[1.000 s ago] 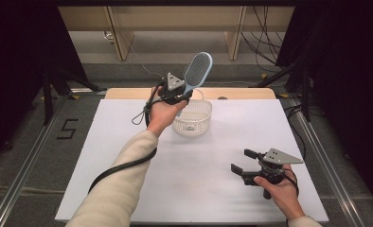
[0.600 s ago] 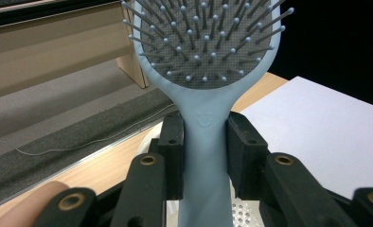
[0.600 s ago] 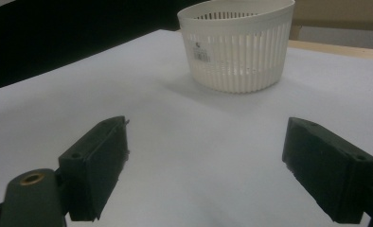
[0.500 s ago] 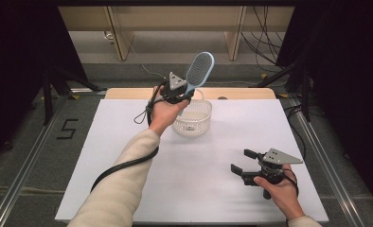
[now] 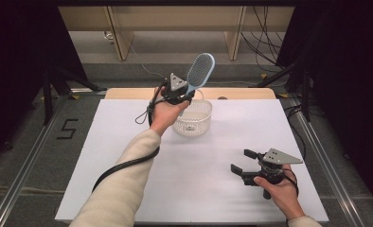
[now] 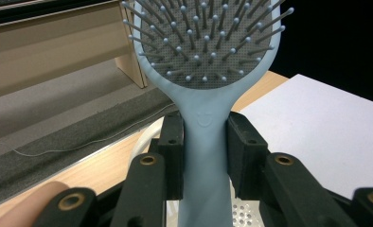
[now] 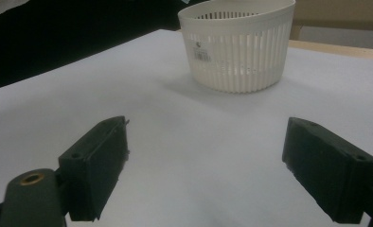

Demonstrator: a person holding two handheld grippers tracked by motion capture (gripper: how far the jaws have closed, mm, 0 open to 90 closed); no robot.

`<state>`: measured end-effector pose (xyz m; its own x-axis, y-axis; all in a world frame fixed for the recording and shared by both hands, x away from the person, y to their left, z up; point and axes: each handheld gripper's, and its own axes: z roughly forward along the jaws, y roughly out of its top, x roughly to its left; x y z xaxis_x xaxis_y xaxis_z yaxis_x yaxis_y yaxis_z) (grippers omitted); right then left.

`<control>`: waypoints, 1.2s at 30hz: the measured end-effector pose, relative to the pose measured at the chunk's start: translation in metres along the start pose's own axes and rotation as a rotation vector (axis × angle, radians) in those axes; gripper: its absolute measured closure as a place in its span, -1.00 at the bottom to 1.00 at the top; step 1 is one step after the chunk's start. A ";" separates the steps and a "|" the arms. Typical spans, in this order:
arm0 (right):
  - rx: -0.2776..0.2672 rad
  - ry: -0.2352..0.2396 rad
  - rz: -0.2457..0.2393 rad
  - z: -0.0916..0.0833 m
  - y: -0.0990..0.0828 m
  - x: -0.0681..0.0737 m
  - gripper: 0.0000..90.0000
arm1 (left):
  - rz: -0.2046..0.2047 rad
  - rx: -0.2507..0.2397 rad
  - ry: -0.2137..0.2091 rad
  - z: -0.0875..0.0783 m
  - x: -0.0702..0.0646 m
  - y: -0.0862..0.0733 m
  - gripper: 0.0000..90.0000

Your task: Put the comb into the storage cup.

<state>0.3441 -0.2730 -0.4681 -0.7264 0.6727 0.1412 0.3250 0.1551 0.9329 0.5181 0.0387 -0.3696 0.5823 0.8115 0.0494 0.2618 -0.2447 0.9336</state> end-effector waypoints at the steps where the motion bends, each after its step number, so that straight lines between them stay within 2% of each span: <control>1: 0.001 0.000 0.000 0.000 0.000 0.000 -0.65 | 0.000 0.001 0.000 0.001 0.000 0.000 0.55; 36: 0.002 0.004 0.006 0.000 0.000 0.000 -0.65 | 0.009 0.005 -0.021 0.016 -0.005 -0.005 0.55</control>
<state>0.3442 -0.2732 -0.4682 -0.7269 0.6705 0.1485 0.3309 0.1524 0.9313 0.5260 0.0272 -0.3804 0.6010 0.7977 0.0500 0.2601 -0.2544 0.9315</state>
